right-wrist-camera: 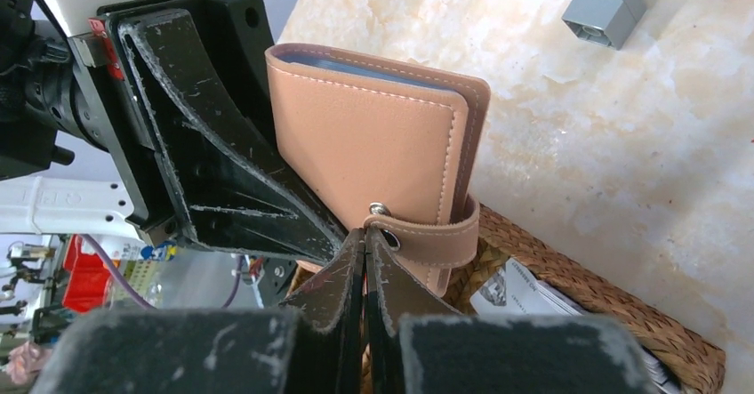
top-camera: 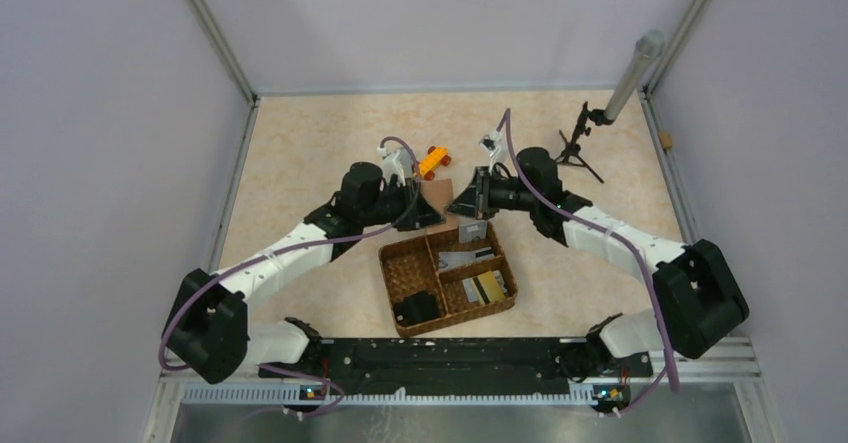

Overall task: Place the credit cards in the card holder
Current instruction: Close the card holder.

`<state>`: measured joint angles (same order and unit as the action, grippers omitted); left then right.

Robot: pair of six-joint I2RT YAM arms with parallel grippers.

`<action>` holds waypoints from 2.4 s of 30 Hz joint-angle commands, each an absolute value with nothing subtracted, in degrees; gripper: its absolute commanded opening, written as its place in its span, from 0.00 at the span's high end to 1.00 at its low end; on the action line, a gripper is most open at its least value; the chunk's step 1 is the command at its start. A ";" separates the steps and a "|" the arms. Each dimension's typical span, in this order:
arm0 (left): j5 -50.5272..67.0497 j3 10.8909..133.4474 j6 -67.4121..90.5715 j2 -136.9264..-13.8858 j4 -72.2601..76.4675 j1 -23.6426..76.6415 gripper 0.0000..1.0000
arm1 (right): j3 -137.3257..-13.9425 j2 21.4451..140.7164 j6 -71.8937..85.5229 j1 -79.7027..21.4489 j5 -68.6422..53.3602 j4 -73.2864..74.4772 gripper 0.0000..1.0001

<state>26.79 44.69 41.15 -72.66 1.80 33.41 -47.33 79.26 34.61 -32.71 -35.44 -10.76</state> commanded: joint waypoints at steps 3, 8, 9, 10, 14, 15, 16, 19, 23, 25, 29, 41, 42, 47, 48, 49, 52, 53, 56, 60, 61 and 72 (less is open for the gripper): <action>30.88 46.25 41.82 -72.49 8.76 33.93 1.00 | -46.51 79.42 35.34 -33.75 -33.69 -15.14 1.00; 26.53 46.09 41.43 -72.26 4.76 33.86 1.00 | -46.88 77.69 35.41 -33.79 -31.53 -14.66 1.00; 24.88 46.28 41.46 -72.10 3.51 33.88 1.00 | -47.11 76.86 34.91 -33.69 -30.68 -13.58 1.00; 23.13 46.58 41.40 -71.99 2.00 33.87 1.00 | -47.56 76.11 34.14 -33.74 -29.73 -12.07 1.00; 20.19 47.08 40.77 -71.79 0.25 33.85 1.00 | -49.12 72.37 29.07 -33.90 -25.18 -5.40 0.74; 20.06 47.15 40.30 -71.83 -1.29 33.86 1.00 | -49.20 71.79 28.18 -33.99 -23.78 -4.08 0.64; 19.92 47.25 40.01 -71.91 -1.65 33.84 1.00 | -49.45 71.55 27.35 -34.08 -22.73 -2.89 0.56; 20.01 47.76 39.66 -72.40 -2.66 33.89 1.00 | -50.24 72.36 26.66 -34.91 -21.53 -0.99 0.47; 20.47 47.99 39.71 -72.77 -2.81 33.85 1.00 | -51.22 74.21 27.79 -36.99 -18.66 -0.84 0.43; 20.54 47.92 39.56 -72.71 -2.81 33.89 1.00 | -52.15 75.64 27.66 -37.63 -17.54 -0.20 0.46; 20.74 47.73 39.52 -72.81 -2.97 33.86 1.00 | -52.61 77.52 27.60 -37.96 -17.58 -0.18 0.56; 20.65 47.47 39.54 -72.32 -3.31 33.84 1.00 | -53.24 79.45 27.27 -37.97 -16.80 -0.18 0.81; 20.61 47.46 39.53 -72.33 -3.40 33.85 1.00 | -53.26 79.39 27.25 -37.97 -16.74 -0.18 0.80; 20.57 47.37 39.52 -72.32 -3.51 33.86 1.00 | -53.41 78.95 27.03 -37.95 -16.09 -0.18 0.79; 20.57 47.42 39.54 -72.33 -3.52 33.89 1.00 | -53.37 78.99 27.06 -37.97 -16.13 -0.18 0.79; 20.57 47.44 39.47 -72.34 -3.54 33.86 1.00 | -53.35 79.01 27.07 -37.97 -16.17 -0.18 0.79; 20.46 47.38 39.54 -72.26 -3.65 33.87 1.00 | -53.37 79.10 27.05 -37.97 -15.89 -0.18 0.85; 20.48 47.37 39.48 -72.32 -3.64 33.80 1.00 | -53.35 79.09 27.05 -38.03 -15.76 -0.18 0.87; 20.41 47.39 39.36 -72.14 -3.86 33.89 1.00 | -53.35 78.93 26.87 -37.97 -15.35 1.55 0.91; 20.39 47.46 39.32 -72.25 -4.20 33.85 1.00 | -53.52 78.76 26.80 -37.97 -15.32 1.75 0.90; 20.39 47.44 39.37 -72.17 -4.22 33.86 1.00 | -53.52 78.84 26.79 -37.97 -15.30 1.76 0.90; 20.41 47.32 39.28 -72.29 -4.39 33.84 1.00 | -52.88 78.16 26.61 -37.97 -16.49 0.86 1.00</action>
